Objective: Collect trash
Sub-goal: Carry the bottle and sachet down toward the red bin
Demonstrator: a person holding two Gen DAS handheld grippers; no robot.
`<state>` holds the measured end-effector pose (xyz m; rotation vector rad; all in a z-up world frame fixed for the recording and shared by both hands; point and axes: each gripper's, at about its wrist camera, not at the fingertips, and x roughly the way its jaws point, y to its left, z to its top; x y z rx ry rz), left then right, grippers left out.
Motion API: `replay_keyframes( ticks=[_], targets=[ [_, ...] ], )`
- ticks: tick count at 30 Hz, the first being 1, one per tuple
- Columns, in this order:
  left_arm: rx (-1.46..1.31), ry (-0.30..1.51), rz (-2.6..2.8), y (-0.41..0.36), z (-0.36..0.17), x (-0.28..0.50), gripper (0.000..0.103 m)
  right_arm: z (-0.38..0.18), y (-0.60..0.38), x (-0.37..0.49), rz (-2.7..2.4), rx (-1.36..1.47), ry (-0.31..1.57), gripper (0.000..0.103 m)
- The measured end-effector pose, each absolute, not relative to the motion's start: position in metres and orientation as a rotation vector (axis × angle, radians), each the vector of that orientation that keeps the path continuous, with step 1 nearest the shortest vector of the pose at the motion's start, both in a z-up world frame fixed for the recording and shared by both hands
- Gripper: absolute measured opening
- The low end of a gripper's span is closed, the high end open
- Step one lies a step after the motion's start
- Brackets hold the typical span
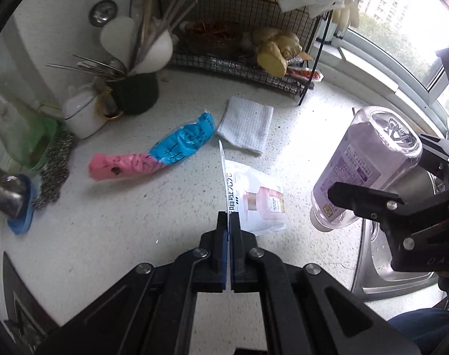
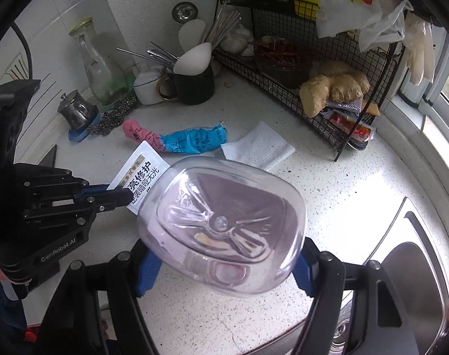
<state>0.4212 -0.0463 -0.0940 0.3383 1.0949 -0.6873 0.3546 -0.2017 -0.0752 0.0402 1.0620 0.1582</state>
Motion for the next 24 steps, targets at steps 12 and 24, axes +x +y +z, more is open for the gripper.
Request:
replay_keyframes(
  ticks=[12,24],
  targets=[
    [0.262,1.058,-0.484,0.014,-0.060,0.320,0.000,-0.046,-0.175,0.280,0.306,0.003,0.988,0.071],
    [0.153,1.086,-0.352,0.052,-0.060,0.210,0.000,-0.046,-0.136,0.204,0.475,-0.082,1.026,0.071]
  ],
)
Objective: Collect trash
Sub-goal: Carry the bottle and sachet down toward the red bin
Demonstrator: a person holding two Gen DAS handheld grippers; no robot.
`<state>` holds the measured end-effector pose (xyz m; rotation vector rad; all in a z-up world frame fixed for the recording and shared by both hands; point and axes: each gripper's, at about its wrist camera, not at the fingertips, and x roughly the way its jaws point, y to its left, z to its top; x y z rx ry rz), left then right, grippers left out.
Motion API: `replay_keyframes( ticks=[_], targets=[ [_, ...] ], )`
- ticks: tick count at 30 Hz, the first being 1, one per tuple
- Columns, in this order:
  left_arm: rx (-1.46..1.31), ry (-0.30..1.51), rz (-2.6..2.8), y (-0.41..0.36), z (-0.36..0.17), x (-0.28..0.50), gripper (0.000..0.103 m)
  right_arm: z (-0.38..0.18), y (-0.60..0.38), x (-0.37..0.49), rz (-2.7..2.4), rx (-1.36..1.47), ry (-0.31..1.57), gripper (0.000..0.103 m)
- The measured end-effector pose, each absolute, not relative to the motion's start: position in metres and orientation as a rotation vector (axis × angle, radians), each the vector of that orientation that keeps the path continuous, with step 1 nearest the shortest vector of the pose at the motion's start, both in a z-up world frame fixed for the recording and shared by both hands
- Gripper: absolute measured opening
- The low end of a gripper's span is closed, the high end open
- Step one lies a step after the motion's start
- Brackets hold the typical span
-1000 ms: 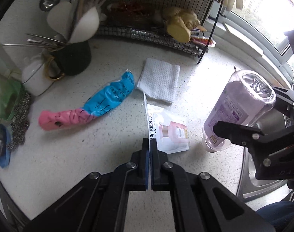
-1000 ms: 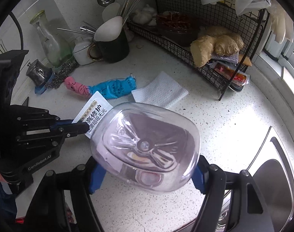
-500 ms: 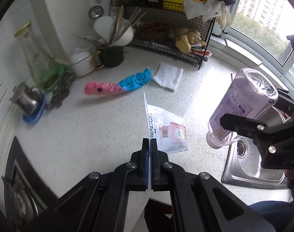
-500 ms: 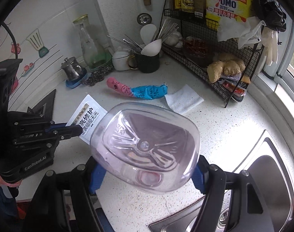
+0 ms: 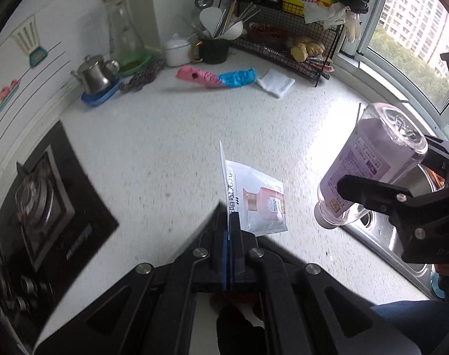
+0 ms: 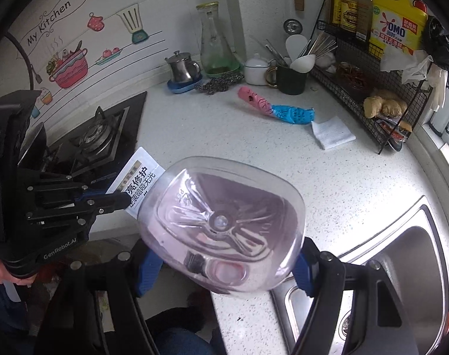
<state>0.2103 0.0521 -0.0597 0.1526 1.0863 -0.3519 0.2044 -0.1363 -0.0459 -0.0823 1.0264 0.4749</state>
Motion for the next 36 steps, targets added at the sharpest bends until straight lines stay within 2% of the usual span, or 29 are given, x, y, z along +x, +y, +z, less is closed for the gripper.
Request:
replay_keyframes(
  ticks=[11,21,36],
  targets=[
    [0.148,1.147,-0.340,0.103,-0.086,0.132,0.000,-0.064,-0.097,0.135,0.467,-0.064,1.070,0.071],
    [0.140,1.238,-0.387,0.135,-0.126,0.073,0.000,-0.104,-0.072,0.077,0.406,-0.010,1.135,0.071],
    [0.187,1.356,-0.482,0.117,-0.281,0.060,0.000,-0.234,-0.080,0.048,0.287,0.006,1.190,0.071]
  ],
)
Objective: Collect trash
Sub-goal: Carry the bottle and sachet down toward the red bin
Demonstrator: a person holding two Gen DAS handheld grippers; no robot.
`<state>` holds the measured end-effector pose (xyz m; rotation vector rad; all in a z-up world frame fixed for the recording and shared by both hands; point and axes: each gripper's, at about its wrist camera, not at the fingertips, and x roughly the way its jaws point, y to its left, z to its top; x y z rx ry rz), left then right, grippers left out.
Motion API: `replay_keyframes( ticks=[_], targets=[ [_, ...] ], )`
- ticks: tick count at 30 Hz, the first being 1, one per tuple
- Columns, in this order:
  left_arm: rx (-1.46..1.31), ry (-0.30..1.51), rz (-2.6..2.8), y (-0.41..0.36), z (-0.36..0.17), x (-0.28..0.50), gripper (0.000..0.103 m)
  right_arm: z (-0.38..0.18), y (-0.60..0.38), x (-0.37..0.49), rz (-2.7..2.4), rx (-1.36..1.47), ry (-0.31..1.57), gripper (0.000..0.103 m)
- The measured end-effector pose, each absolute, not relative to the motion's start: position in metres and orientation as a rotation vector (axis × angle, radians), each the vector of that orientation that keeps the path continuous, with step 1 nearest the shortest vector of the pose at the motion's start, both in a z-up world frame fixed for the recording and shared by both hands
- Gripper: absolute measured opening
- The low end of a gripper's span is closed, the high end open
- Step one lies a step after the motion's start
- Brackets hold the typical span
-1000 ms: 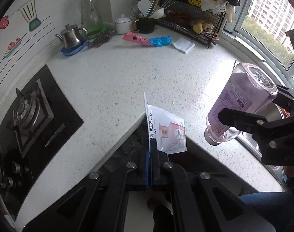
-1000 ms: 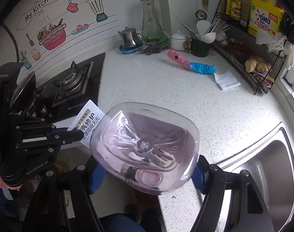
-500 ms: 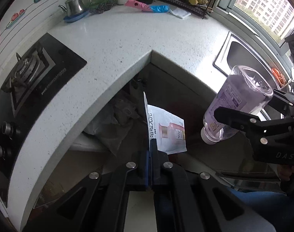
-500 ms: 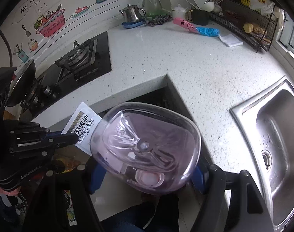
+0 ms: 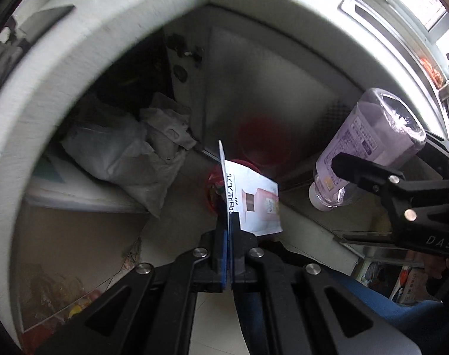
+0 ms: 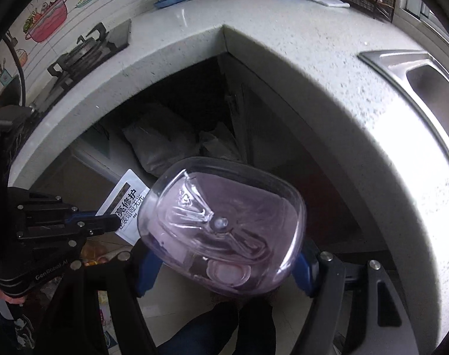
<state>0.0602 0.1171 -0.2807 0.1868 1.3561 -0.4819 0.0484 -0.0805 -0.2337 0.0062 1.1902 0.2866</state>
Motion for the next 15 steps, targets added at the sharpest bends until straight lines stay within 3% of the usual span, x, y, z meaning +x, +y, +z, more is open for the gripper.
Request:
replay_keyframes(
  ticks=[8,15],
  targets=[
    [0.193,1.382,-0.521,0.098,-0.374,0.078,0.000,-0.301,-0.095,0.056,0.210,-0.047,1.207,0.071],
    [0.259,1.386,-0.590,0.065,-0.420,0.082,0.002,-0.326,-0.115,0.060,0.198,-0.066,1.229,0.071]
  ],
)
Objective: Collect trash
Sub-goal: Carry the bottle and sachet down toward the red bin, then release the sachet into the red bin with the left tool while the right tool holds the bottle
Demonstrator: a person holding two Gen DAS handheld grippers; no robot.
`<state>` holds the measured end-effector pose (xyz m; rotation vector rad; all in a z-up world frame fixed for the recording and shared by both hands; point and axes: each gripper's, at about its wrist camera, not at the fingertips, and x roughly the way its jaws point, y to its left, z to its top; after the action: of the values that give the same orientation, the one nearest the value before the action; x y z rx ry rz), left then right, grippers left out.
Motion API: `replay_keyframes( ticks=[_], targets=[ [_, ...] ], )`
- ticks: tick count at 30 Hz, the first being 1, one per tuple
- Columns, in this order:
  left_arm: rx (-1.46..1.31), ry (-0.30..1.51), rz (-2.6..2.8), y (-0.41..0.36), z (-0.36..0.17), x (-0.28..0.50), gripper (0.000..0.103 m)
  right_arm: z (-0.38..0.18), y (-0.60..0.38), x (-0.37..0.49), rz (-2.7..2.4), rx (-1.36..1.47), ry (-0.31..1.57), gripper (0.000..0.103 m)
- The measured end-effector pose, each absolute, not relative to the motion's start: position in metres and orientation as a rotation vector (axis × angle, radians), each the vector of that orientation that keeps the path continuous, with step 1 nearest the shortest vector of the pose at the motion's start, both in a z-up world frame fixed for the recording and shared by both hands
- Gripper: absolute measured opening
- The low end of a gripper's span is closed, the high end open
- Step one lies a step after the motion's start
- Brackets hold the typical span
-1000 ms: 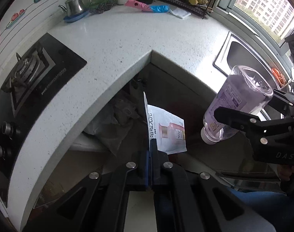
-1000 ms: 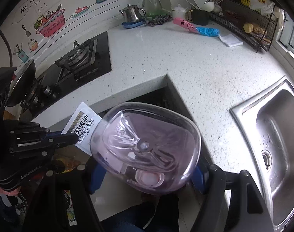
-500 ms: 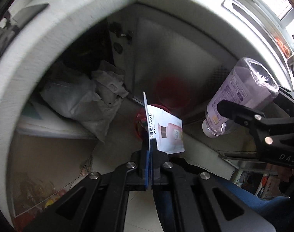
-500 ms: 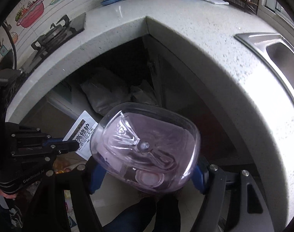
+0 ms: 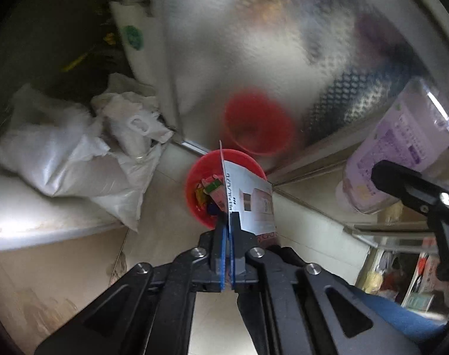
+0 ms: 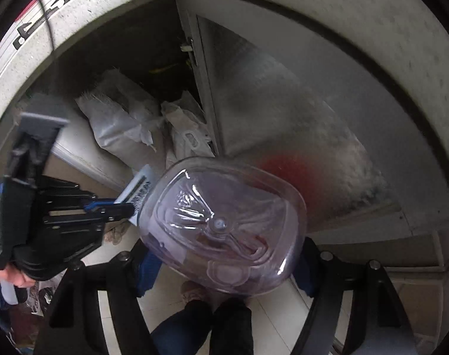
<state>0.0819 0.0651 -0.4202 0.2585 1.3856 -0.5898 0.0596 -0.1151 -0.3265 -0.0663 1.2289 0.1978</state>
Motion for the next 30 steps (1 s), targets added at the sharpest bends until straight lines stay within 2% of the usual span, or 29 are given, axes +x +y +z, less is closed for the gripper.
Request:
replay_keyframes(
  ticks=[1,2,3,6,9,20,22,24,26,30],
  targets=[
    [0.275,1.381,-0.581,0.060,-0.425,0.083,0.005,-0.328,-0.113,0.054,0.195,-0.073,1.228,0.071],
    [0.281,1.383,-0.574,0.057,-0.427,0.083,0.014,-0.330,-0.114,0.052,0.189,-0.083,1.226,0.071],
    [0.278,1.387,-0.569,0.056,-0.426,0.083,0.028,-0.331,-0.112,0.049,0.182,-0.092,1.225,0.071],
    [0.253,1.388,-0.583,0.056,-0.425,0.084,0.040,-0.335,-0.116,0.045,0.174,-0.091,1.236,0.071],
    [0.235,1.378,-0.583,0.060,-0.422,0.085,0.046,-0.336,-0.114,0.043,0.182,-0.080,1.252,0.071],
    [0.184,1.388,-0.501,0.099,-0.395,0.076,0.047,-0.342,-0.098,0.049,0.235,-0.046,1.280,0.071],
    [0.139,1.382,-0.477,0.111,-0.391,0.075,0.055,-0.342,-0.095,0.050,0.249,-0.046,1.285,0.071],
    [0.117,1.366,-0.455,0.120,-0.389,0.074,0.076,-0.345,-0.089,0.051,0.267,-0.044,1.293,0.071],
    [0.113,1.352,-0.438,0.127,-0.387,0.072,0.087,-0.349,-0.084,0.053,0.282,-0.047,1.300,0.071],
    [0.093,1.336,-0.408,0.138,-0.388,0.070,0.090,-0.354,-0.075,0.053,0.299,-0.064,1.303,0.071]
  ],
)
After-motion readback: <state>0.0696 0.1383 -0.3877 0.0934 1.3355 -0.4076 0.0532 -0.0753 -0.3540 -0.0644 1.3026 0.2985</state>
